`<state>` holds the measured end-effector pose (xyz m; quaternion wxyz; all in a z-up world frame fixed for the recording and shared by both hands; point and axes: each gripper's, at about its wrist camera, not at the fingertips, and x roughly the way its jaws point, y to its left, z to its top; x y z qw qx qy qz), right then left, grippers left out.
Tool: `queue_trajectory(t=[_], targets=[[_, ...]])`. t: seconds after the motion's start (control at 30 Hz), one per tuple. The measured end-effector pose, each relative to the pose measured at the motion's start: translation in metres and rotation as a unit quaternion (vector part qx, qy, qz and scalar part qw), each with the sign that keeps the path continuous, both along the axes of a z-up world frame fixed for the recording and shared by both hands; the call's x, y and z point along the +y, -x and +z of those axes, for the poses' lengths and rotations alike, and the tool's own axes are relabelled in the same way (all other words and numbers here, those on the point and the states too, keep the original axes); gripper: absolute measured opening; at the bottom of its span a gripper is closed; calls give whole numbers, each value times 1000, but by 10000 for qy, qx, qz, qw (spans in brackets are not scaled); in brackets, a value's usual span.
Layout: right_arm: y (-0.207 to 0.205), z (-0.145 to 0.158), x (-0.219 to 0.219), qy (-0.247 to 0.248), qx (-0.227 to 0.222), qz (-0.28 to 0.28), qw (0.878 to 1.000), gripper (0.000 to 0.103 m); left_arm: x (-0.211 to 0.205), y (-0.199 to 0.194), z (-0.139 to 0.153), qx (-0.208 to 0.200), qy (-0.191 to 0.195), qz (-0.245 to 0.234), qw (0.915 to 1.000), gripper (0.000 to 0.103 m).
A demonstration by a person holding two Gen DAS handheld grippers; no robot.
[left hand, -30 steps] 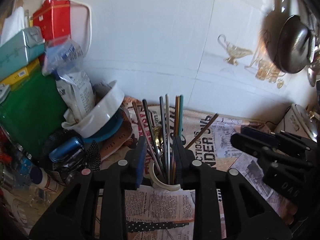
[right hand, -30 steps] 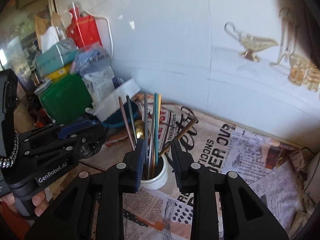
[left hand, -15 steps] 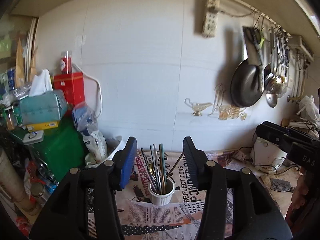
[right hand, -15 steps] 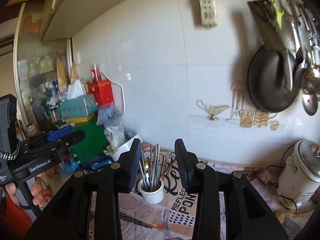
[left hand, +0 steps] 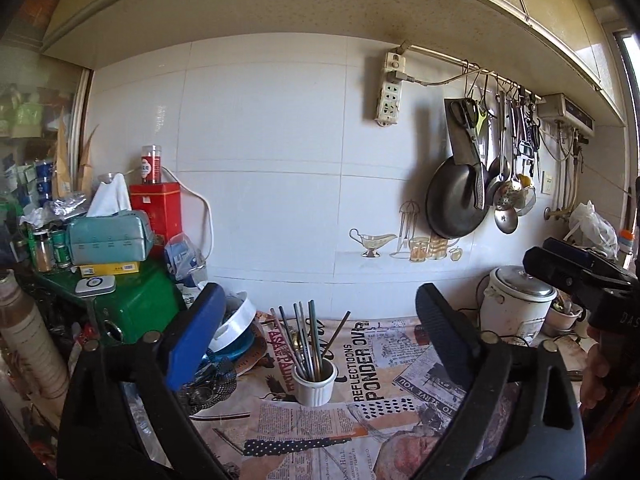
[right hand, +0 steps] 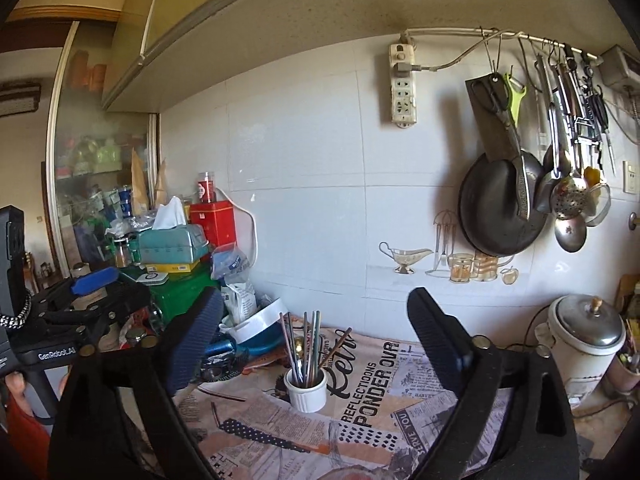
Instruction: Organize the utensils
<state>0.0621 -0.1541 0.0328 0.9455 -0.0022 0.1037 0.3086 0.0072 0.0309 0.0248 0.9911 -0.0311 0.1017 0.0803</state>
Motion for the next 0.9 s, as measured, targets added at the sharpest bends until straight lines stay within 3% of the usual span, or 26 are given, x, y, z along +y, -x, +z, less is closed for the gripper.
queue_trajectory(t=[0.13,0.9], targets=[[9,-2,0,47,-6,-26,10000,102,-2,11,-2,-28,-27,50,10000,101],[18,-11,8,193,116,30,9997,102,0,21,-4,-37,56,88,9999,102]])
